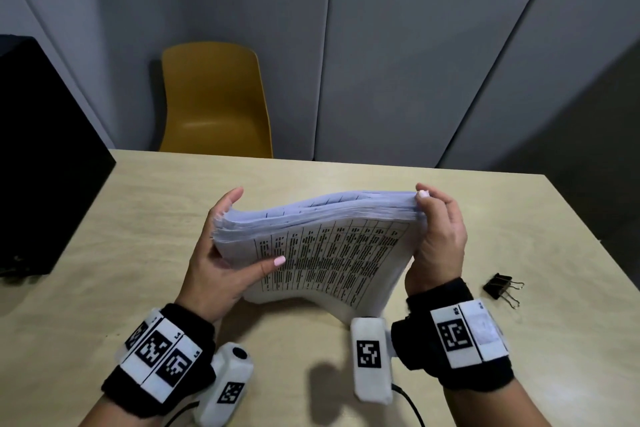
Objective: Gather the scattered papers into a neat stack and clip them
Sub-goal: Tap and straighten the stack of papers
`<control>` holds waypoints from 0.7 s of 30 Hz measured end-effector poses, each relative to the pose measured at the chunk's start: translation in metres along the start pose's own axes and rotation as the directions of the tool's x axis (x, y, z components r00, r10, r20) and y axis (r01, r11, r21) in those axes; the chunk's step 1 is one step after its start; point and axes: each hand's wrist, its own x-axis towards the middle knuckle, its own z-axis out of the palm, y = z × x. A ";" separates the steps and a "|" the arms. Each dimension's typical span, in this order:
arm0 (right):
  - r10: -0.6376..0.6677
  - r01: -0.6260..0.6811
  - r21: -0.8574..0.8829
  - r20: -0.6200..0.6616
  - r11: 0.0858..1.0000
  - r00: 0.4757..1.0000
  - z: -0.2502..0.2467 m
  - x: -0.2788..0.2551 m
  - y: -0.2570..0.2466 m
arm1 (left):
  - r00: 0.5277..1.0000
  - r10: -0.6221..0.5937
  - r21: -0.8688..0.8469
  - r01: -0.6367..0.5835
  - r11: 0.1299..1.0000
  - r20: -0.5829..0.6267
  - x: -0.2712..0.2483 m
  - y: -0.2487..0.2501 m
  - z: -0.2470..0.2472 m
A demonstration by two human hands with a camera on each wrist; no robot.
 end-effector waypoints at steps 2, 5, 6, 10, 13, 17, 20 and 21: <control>0.028 -0.028 -0.023 0.034 0.999 0.999 -0.002 -0.001 0.002 | 0.999 0.034 -0.016 -0.034 0.999 0.011 0.002 -0.003 0.001; 0.005 -0.002 -0.056 0.063 0.998 0.998 -0.001 -0.003 0.003 | 0.998 0.061 -0.016 -0.061 0.998 0.032 0.006 -0.006 0.001; -0.004 0.009 -0.075 0.065 0.997 0.998 -0.001 -0.003 0.003 | 0.998 0.058 -0.019 -0.057 0.998 0.021 0.006 -0.006 0.000; 0.008 -0.004 -0.073 0.060 0.997 0.998 -0.004 0.002 0.007 | 0.997 0.066 0.018 -0.066 0.998 0.049 0.006 -0.004 0.002; -0.039 0.045 -0.059 0.111 0.997 0.993 -0.004 0.002 0.009 | 0.999 0.037 -0.028 -0.038 0.999 -0.014 0.006 -0.006 0.002; -0.076 0.092 -0.059 0.232 0.994 0.970 -0.010 0.002 0.010 | 0.999 0.037 0.021 -0.037 0.999 -0.012 0.006 -0.007 0.002; -0.103 0.166 -0.099 0.462 0.981 0.881 -0.027 0.002 0.015 | 0.998 0.051 0.002 -0.051 0.999 -0.029 0.010 -0.009 -0.005; -0.092 0.190 -0.135 0.526 0.973 0.846 -0.033 0.004 0.020 | 0.998 0.051 -0.004 -0.051 0.999 -0.037 0.010 -0.007 -0.007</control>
